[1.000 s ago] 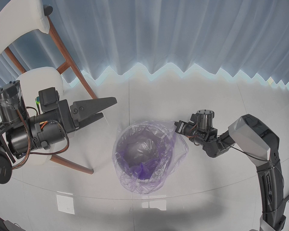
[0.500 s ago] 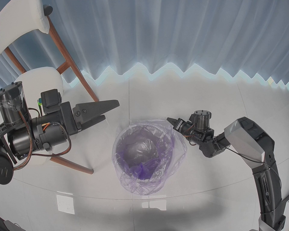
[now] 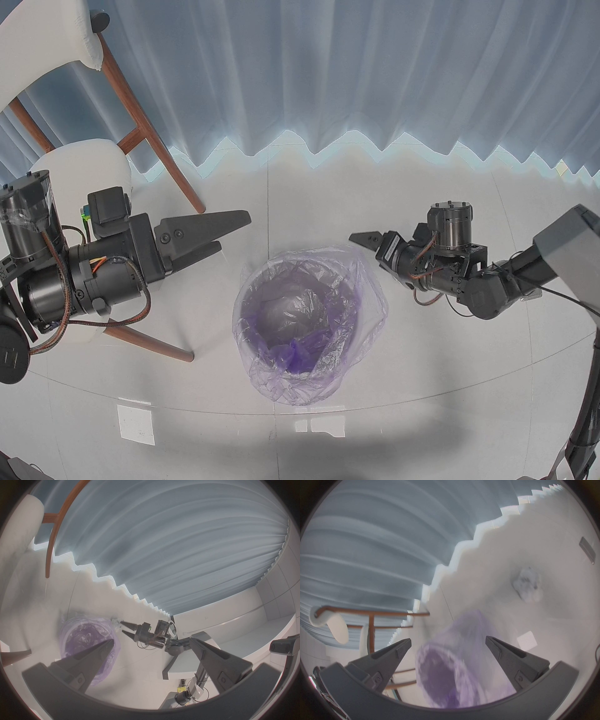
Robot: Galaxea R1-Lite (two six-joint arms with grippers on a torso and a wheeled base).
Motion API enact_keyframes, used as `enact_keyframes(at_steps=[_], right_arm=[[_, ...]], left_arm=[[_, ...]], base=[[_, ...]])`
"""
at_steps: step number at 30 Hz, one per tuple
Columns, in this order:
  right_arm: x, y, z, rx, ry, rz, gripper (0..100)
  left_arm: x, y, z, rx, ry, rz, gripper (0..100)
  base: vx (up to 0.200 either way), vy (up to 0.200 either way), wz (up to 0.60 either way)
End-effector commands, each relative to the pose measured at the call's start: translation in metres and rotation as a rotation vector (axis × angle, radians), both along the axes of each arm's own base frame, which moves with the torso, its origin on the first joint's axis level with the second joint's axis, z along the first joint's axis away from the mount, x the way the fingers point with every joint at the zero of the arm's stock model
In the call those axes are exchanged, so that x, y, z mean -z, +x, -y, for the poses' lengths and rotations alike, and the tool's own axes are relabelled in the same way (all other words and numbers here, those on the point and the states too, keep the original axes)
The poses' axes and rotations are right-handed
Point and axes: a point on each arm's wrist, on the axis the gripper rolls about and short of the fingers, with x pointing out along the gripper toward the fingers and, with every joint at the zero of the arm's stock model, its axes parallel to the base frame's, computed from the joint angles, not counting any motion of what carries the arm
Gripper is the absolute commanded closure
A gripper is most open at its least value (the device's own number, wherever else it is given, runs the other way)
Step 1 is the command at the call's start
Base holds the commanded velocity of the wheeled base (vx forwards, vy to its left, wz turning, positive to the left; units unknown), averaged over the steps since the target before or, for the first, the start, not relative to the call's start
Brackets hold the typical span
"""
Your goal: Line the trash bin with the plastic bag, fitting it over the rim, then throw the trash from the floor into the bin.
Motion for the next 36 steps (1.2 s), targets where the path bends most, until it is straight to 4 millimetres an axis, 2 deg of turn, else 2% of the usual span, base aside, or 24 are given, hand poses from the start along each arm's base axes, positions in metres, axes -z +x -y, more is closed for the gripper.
enact_keyframes(at_steps=[1, 5, 9, 19, 24, 25, 29, 30, 32, 34, 36], right_arm=[[-0.007, -0.069, -0.028, -0.095, -0.233, -0.138, 0], [0.042, -0.058, -0.05, -0.024, -0.413, -0.118, 0], [0.074, -0.054, -0.062, -0.06, -0.494, -0.111, 0], [0.098, -0.049, -0.077, -0.066, -0.524, -0.135, 0], [0.098, -0.044, -0.079, -0.045, -0.523, -0.12, 0], [0.096, -0.044, -0.08, -0.042, -0.518, -0.113, 100], [0.088, -0.042, -0.081, -0.038, -0.503, -0.09, 100], [0.076, -0.041, -0.081, -0.035, -0.493, -0.061, 100], [0.066, -0.04, -0.079, -0.028, -0.484, -0.04, 100], [0.048, -0.037, -0.072, -0.021, -0.486, 0.009, 100], [0.04, -0.032, -0.063, -0.013, -0.507, 0.036, 100]], left_arm=[[0.0, -0.002, 0.0, 0.004, 0.0, 0.0, 0], [0.0, -0.002, 0.0, 0.004, -0.001, 0.002, 0], [0.0, -0.002, 0.001, 0.008, -0.002, 0.003, 0], [0.002, -0.001, 0.002, 0.01, 0.003, -0.004, 0], [0.002, -0.001, 0.002, 0.01, 0.004, -0.006, 0], [0.002, -0.001, 0.002, 0.01, 0.004, -0.006, 0], [0.003, 0.0, 0.002, 0.01, 0.009, -0.002, 0], [0.003, -0.001, 0.002, 0.011, 0.018, 0.009, 0], [0.003, -0.001, 0.002, 0.011, 0.019, 0.011, 0], [0.004, -0.001, 0.002, 0.011, 0.021, 0.01, 0], [0.004, -0.001, 0.002, 0.011, 0.021, 0.01, 0]], base=[[0.0, 0.0, 0.0], [0.0, 0.0, 0.0], [0.0, 0.0, 0.0], [0.0, 0.0, 0.0], [0.0, 0.0, 0.0], [0.0, 0.0, 0.0], [0.0, 0.0, 0.0], [0.0, 0.0, 0.0], [0.0, 0.0, 0.0], [0.0, 0.0, 0.0], [0.0, 0.0, 0.0]])
